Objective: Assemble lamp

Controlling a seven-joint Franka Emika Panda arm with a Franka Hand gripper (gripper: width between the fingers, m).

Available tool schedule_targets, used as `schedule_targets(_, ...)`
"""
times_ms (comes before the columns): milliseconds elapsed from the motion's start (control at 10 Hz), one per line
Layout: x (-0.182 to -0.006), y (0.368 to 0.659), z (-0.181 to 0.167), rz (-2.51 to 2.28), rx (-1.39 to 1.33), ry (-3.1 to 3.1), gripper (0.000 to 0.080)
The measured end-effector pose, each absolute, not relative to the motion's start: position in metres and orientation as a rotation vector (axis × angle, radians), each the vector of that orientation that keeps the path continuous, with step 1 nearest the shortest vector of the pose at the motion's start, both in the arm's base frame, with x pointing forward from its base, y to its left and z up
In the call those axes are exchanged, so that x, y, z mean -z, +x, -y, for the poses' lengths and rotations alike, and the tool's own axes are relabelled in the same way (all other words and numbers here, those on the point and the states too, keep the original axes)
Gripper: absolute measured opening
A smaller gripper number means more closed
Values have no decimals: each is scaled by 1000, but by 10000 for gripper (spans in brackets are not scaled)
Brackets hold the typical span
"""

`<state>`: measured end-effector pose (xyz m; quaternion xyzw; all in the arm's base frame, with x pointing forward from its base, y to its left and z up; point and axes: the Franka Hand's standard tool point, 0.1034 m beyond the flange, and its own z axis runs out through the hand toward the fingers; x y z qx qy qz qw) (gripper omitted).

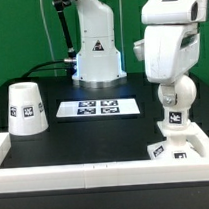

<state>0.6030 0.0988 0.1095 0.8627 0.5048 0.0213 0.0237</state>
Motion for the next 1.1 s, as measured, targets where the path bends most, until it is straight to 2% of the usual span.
schedule_targets(600,-110,606,-100,-654,-126,3038,577)
schedule_targets(1100,-111,607,-98,-209,-136,3111,579)
